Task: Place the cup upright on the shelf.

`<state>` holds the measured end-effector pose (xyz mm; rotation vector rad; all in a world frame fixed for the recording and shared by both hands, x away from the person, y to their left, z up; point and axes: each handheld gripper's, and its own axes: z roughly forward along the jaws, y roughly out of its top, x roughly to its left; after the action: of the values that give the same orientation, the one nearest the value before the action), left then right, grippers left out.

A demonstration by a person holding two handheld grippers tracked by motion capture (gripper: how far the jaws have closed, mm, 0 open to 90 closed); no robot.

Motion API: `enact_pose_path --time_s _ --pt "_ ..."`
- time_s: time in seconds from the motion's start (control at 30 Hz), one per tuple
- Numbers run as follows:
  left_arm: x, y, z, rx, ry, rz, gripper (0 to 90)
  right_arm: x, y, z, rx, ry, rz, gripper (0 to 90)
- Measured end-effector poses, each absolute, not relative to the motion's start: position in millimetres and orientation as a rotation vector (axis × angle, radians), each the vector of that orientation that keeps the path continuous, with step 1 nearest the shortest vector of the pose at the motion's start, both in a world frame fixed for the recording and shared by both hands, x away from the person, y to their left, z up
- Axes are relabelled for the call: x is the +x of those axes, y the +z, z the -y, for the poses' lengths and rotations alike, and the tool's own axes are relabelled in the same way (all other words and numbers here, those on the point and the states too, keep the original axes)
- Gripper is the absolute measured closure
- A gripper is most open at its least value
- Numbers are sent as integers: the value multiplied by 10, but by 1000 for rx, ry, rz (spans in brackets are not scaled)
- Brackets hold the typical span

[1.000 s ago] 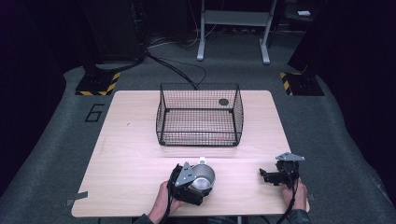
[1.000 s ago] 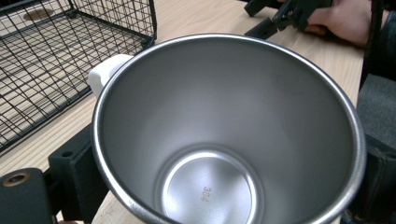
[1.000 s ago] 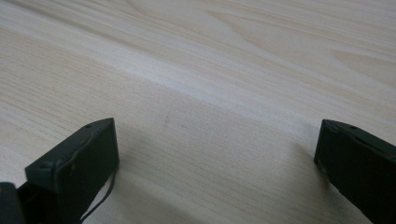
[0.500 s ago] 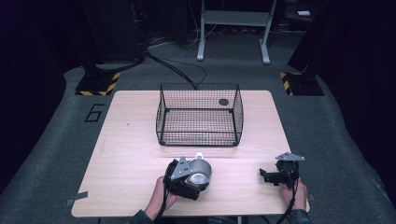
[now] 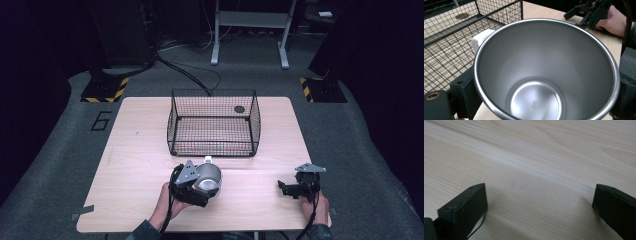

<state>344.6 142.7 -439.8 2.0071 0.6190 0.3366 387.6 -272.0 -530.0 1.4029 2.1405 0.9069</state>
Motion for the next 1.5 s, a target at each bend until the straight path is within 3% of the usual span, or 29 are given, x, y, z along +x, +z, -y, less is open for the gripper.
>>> enact_pose_path --time_s 1.5 --pt "3980 -3700 -1536 1968 398 -601 77 3914 -5304 2732 1359 921 -2169 0"
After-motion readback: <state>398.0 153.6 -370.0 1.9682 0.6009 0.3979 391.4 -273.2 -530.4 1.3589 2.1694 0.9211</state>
